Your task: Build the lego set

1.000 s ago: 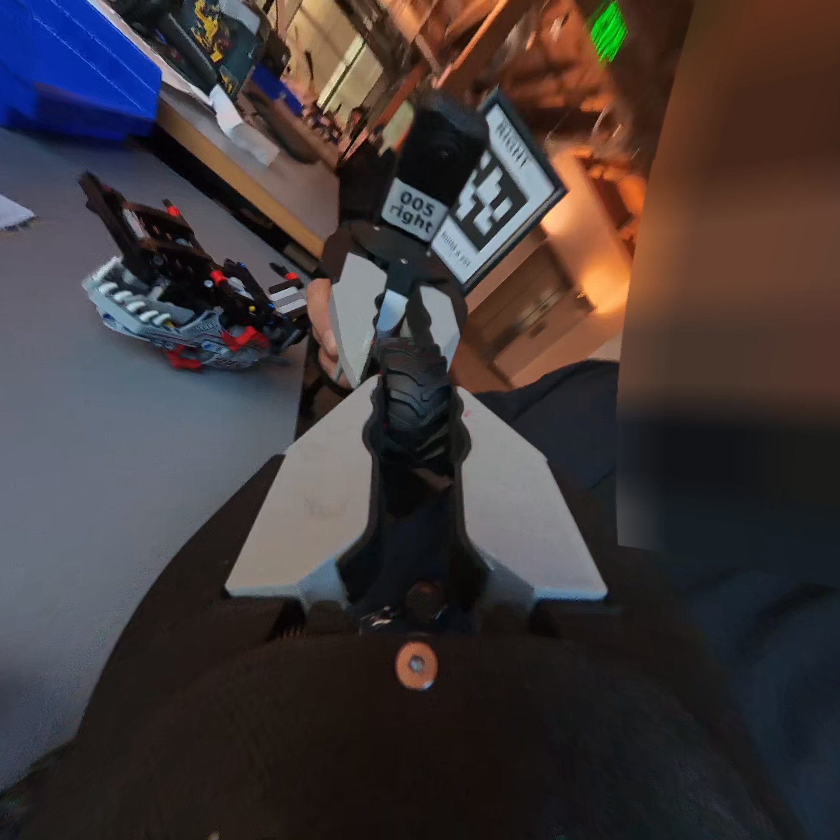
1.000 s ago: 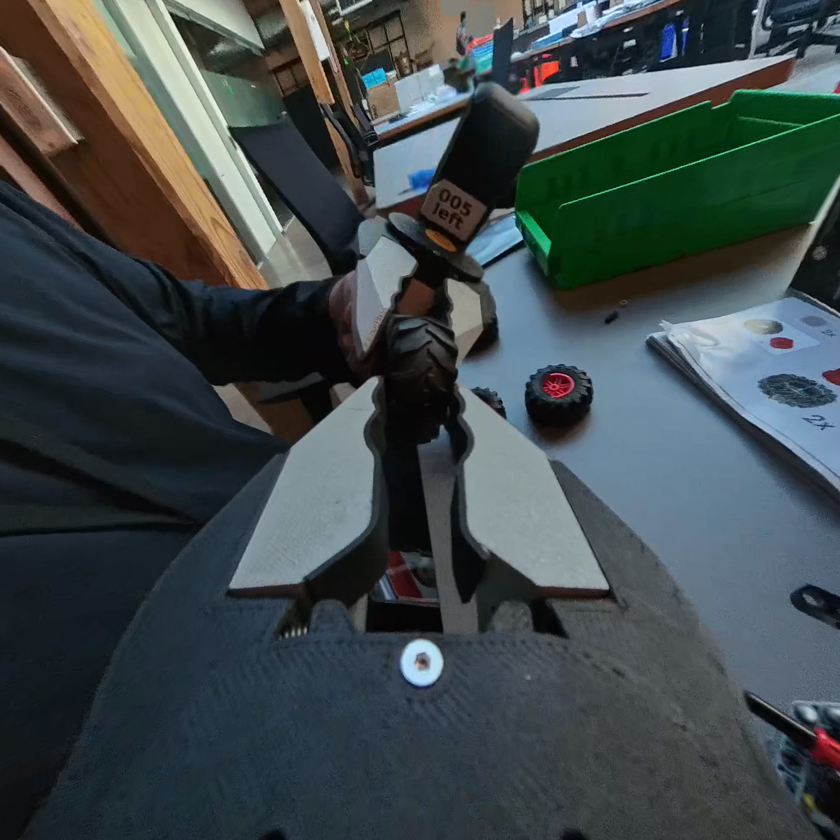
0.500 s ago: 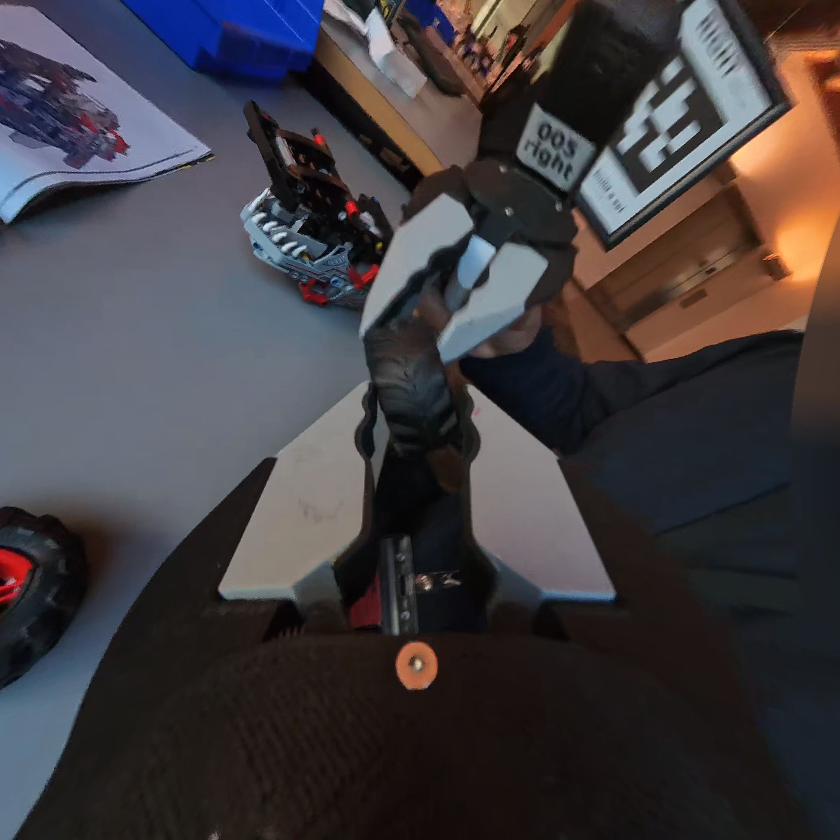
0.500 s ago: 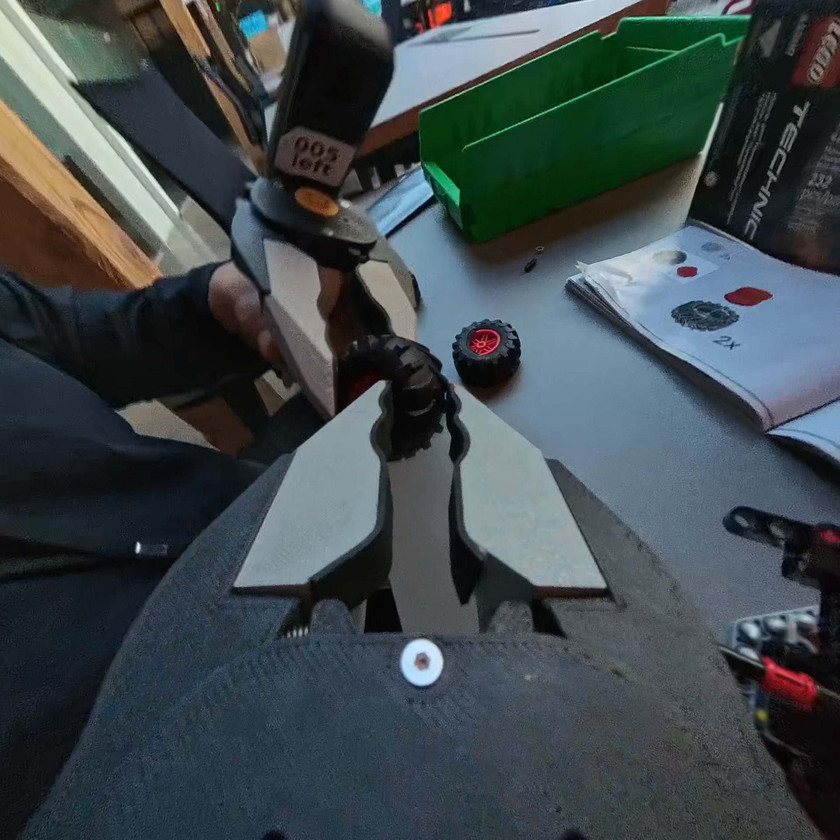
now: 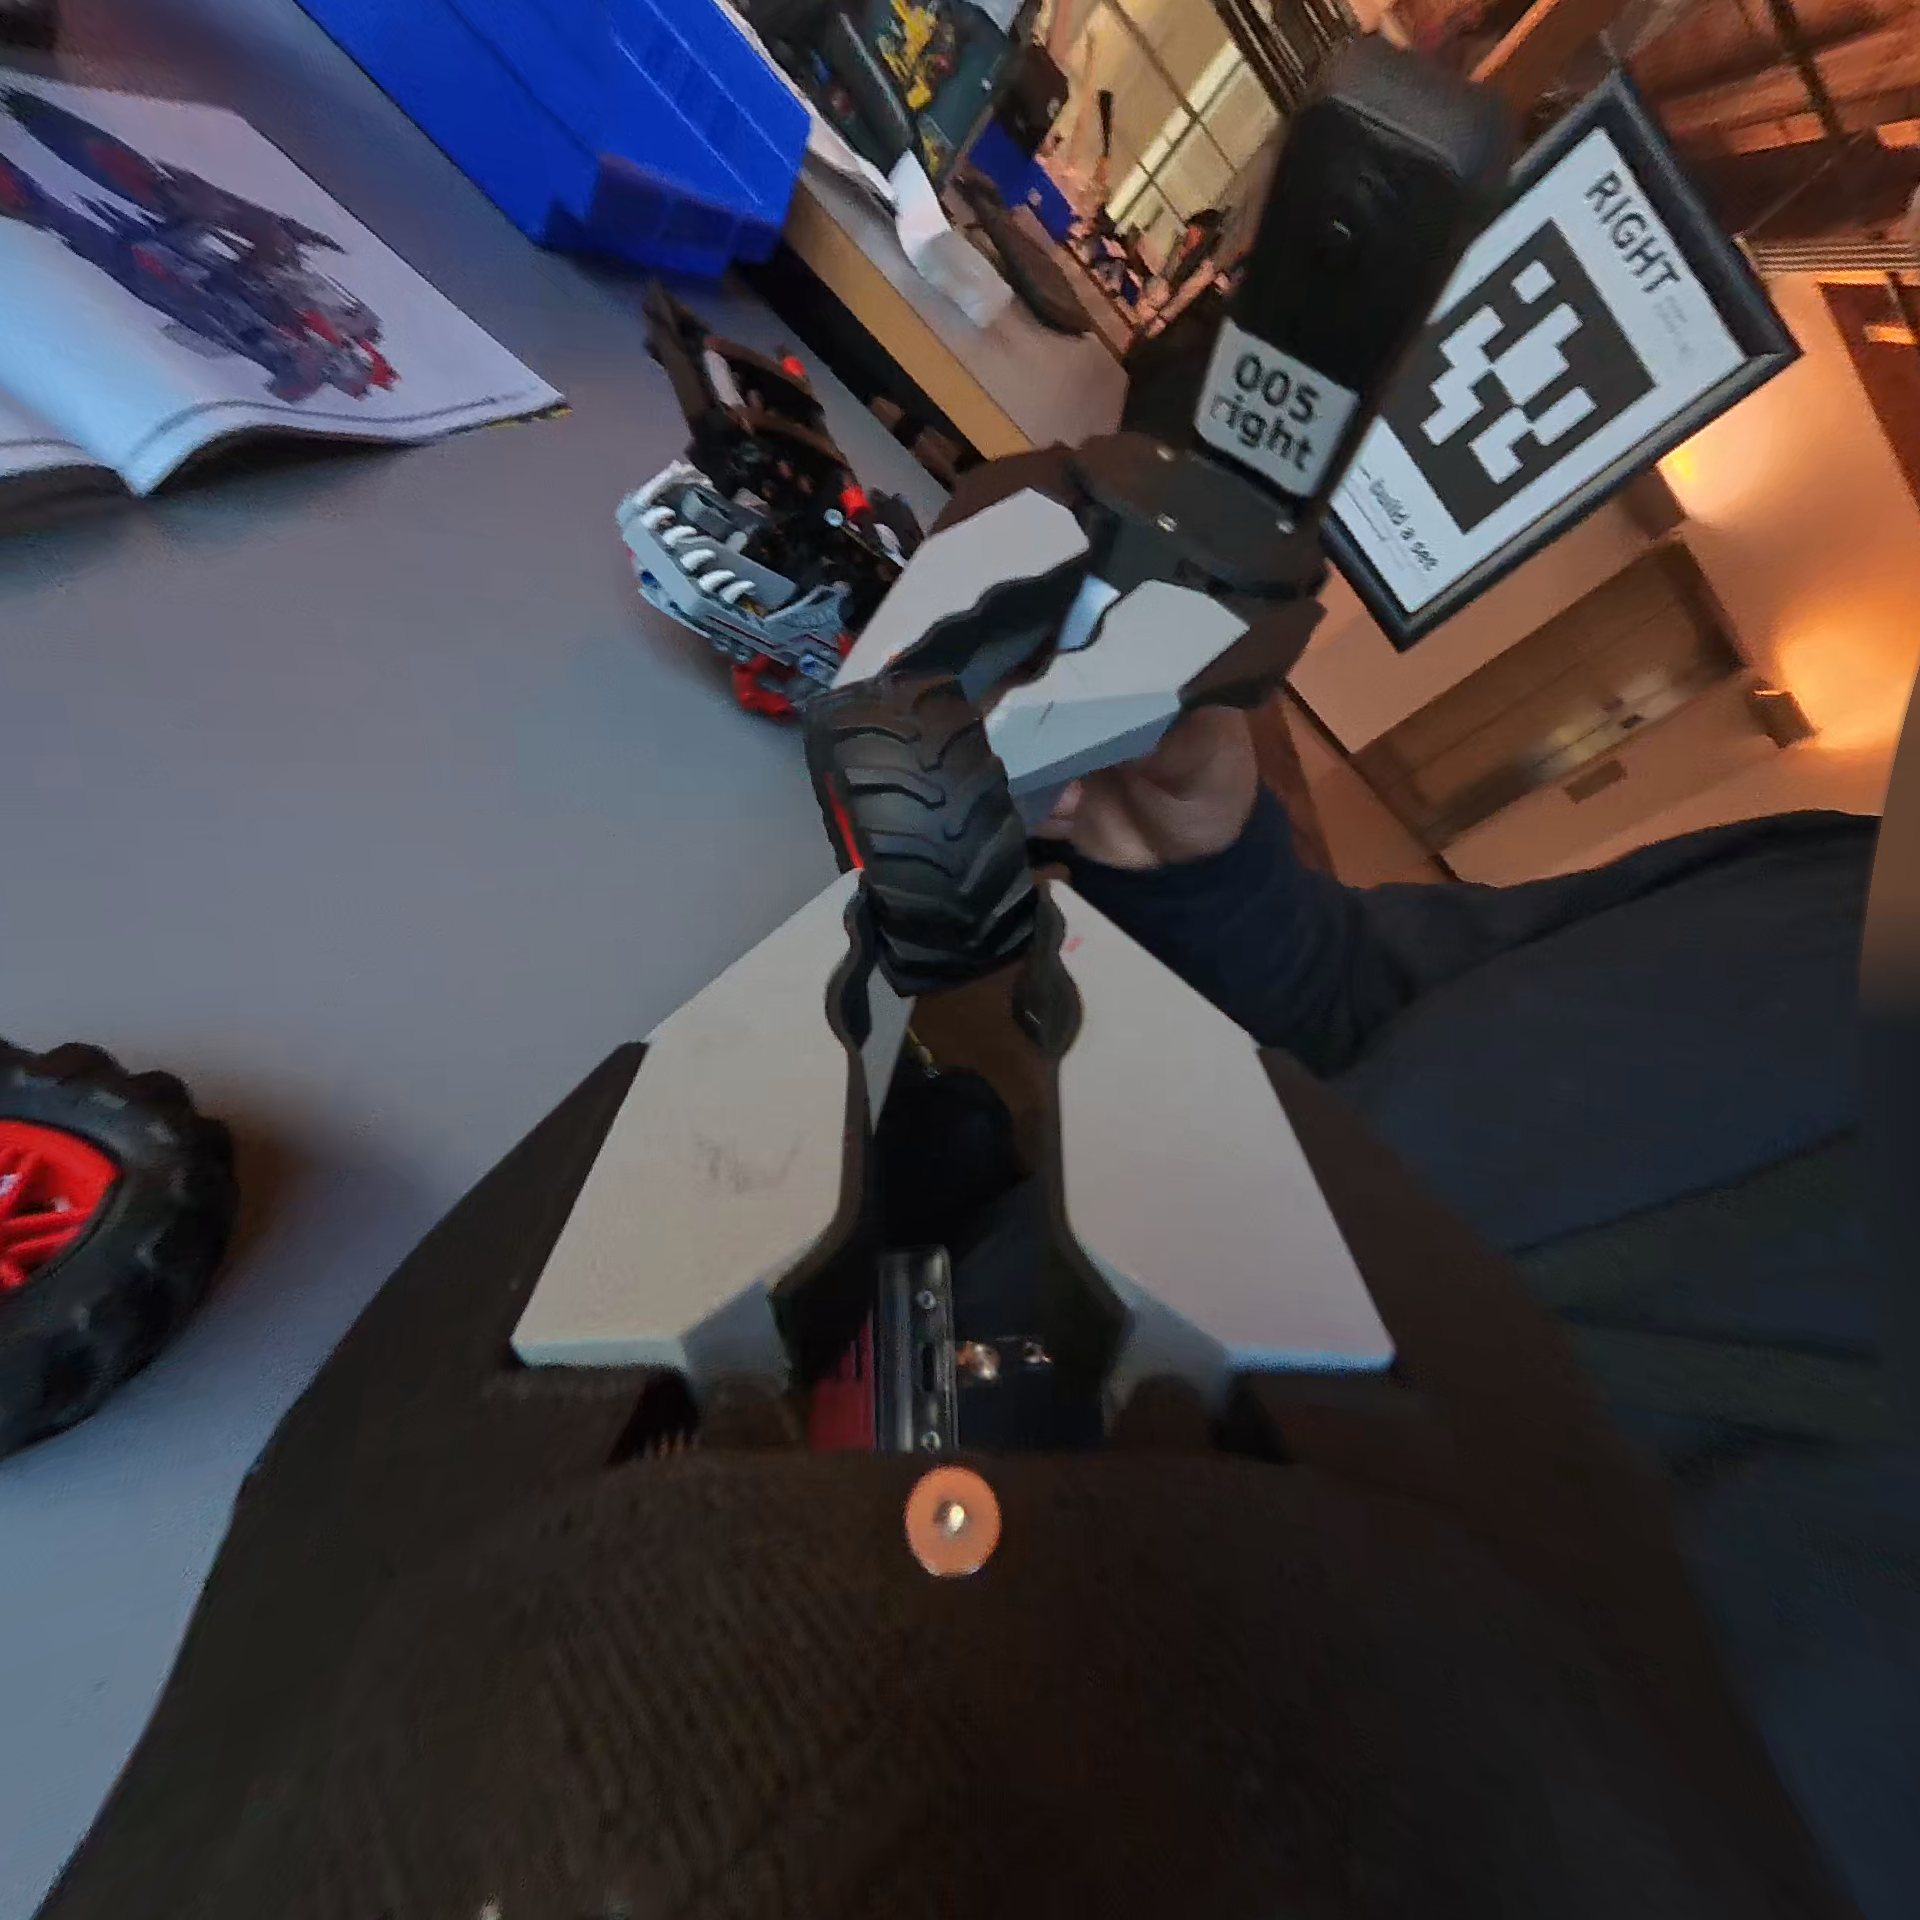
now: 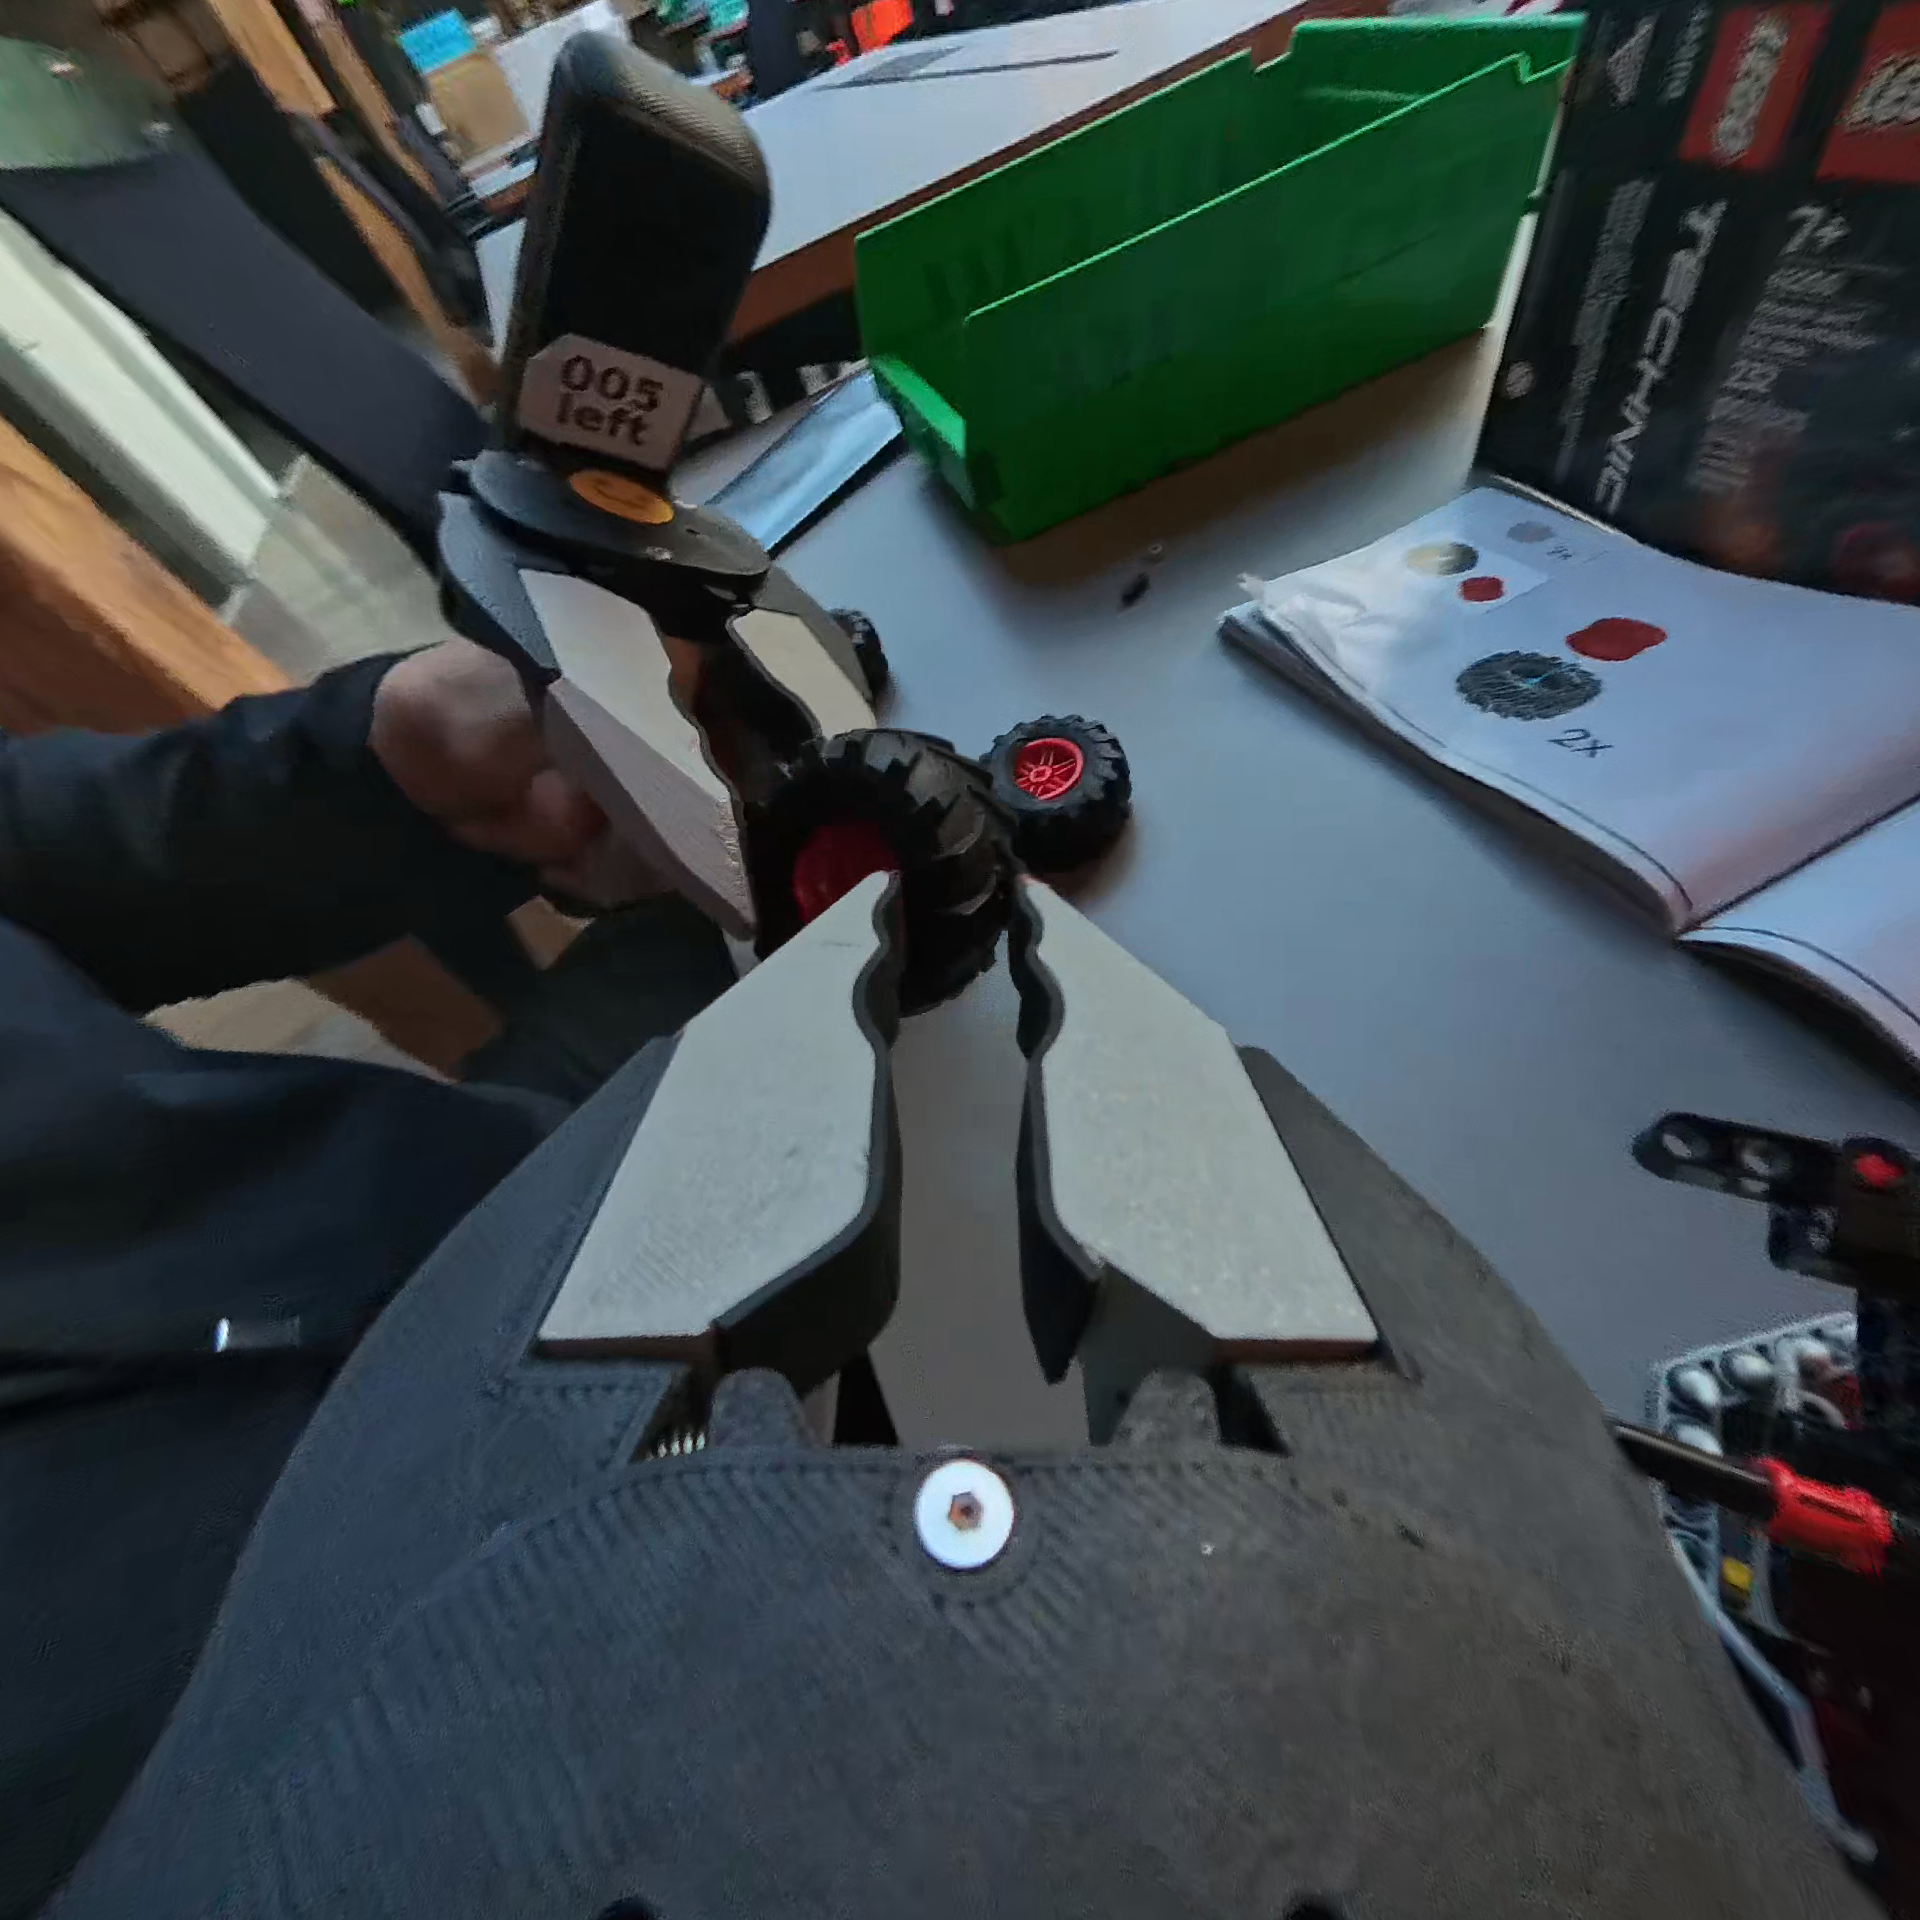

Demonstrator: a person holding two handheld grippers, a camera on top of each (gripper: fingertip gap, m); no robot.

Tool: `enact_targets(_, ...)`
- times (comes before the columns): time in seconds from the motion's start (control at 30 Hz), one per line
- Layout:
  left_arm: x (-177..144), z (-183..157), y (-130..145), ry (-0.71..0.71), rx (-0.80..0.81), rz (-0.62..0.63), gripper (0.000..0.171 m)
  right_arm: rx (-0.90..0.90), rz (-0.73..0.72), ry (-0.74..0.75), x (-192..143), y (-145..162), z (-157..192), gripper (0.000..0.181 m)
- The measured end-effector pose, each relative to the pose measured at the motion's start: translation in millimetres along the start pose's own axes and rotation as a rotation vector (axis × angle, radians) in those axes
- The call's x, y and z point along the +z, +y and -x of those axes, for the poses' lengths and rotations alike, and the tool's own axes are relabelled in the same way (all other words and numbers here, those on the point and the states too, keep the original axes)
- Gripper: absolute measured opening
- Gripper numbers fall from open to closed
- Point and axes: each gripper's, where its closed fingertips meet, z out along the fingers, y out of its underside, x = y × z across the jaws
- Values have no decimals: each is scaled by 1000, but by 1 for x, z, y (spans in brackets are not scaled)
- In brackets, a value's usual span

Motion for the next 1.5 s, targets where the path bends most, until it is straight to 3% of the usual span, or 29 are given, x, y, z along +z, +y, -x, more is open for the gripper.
enact_targets(0.1, 2, 6, -2, -85, 46, -18, 38, -4, 3, 12, 10, 3, 10, 15)
enact_targets(0.2, 0, 10, 2, -160, 146, -9, 25, -54, 16, 19, 10, 1, 16, 17)
enact_targets(0.33, -7, -3, 0, -47, 58, -18, 25, -52, -45, -110, 0, -14, 29, 7)
enact_targets(0.47, -3, -15, 3, 53, -14, 10, 25, -114, -23, -104, 4, -15, 32, 30)
enact_targets(0.57, 0, -20, 3, 108, -63, 7, 25, -95, -4, -146, 5, -15, 37, 23)
enact_targets(0.73, 0, -27, 4, 181, -73, 4, 25, 45, -23, -268, 3, -19, 42, 21)
enact_targets(0.83, -1, -26, 6, 202, -46, -12, 25, 273, -89, -414, 4, -25, 43, 20)
enact_targets(0.87, -1, -25, 7, 186, -26, -5, 24, 326, -107, -459, 2, -30, 46, 17)
enact_targets(0.9, 1, -19, 15, 133, 3, 46, 23, 378, -165, -507, -1, -40, 48, 0)
enact_targets(0.93, 8, -10, 30, 51, 73, 122, 23, 391, -148, -533, 5, -39, 53, 0)
enact_targets(1.0, 20, -12, 44, 34, 89, 189, 24, 258, -35, -424, 23, -24, 57, 0)
enact_targets(1.1, 5, -10, 16, 85, 1, 23, 24, 38, -63, -262, 9, -41, 50, 0)
enact_targets(1.13, -3, 1, 13, 30, 16, 34, 24, 10, -70, -251, 3, -47, 50, 0)
enact_targets(1.2, -11, 23, 11, -99, 70, 116, 24, -39, -67, -211, -9, -58, 47, 24)
enact_targets(1.23, -12, 28, 7, -130, 92, 158, 24, -82, -58, -145, -20, -64, 39, 27)
enact_targets(1.37, -1, 50, -29, -247, 279, 273, 25, -206, -90, 201, -80, -91, -31, 54)
enact_targets(1.43, 14, 54, -22, -151, 203, 442, 34, -211, -28, 357, -112, -91, -84, 65)
enact_targets(1.5, 28, 66, -21, -99, 169, 524, 29, -191, 97, 387, -129, -71, -130, 53)
